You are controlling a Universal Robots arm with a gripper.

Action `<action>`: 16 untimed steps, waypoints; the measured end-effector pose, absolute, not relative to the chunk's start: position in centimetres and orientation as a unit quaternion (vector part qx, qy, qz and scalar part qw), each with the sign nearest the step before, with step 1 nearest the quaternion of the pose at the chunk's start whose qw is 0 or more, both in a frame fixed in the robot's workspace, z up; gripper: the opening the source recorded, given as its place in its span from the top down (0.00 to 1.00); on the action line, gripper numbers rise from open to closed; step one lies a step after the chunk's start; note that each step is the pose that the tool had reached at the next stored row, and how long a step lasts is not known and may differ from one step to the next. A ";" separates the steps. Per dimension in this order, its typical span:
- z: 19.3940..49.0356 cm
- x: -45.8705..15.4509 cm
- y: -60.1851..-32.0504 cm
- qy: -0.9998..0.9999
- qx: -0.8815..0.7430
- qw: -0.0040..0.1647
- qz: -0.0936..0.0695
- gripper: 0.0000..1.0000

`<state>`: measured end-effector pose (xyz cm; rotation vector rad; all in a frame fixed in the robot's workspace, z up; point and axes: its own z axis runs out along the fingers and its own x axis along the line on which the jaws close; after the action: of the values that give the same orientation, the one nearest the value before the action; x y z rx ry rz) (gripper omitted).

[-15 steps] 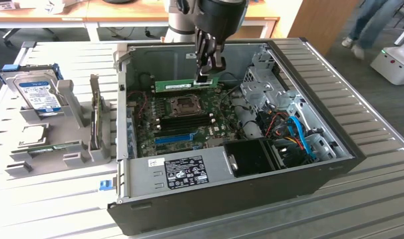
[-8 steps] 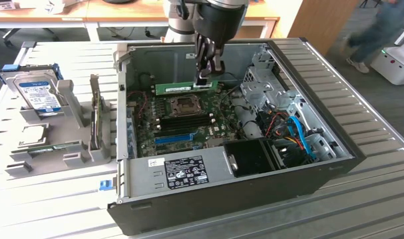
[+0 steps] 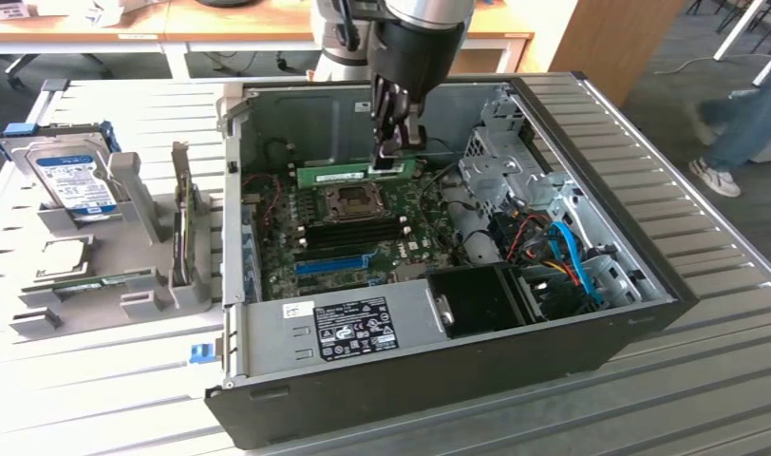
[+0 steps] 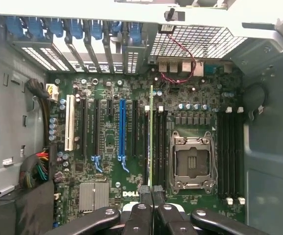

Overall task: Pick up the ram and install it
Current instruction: 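Insert the ram into the slot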

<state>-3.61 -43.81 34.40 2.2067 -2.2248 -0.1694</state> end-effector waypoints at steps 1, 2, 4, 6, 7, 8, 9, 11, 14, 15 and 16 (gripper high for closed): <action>34.3 -3.6 -43.8 -0.709 0.703 0.002 -0.054 0.88; 34.1 -3.6 -43.8 -0.709 0.703 0.002 -0.054 0.88; 33.9 -3.6 -43.8 -0.709 0.703 0.002 -0.054 0.88; 33.6 -3.6 -43.8 -0.709 0.703 0.002 -0.054 0.88; 33.5 -3.6 -43.8 -0.709 0.703 0.002 -0.054 0.88; 33.4 -3.6 -43.8 -0.709 0.703 0.002 -0.054 0.88; 33.3 -3.6 -43.8 -0.709 0.703 0.002 -0.054 0.88; 33.0 -3.6 -43.8 -0.709 0.703 0.002 -0.054 0.88; 32.7 -3.6 -43.8 -0.709 0.703 0.002 -0.054 0.88; 32.6 -3.6 -43.8 -0.709 0.703 0.002 -0.054 0.88; 32.4 -3.6 -43.8 -0.709 0.703 0.002 -0.054 0.88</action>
<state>-3.61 -43.81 32.44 2.2066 -2.2250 -0.1692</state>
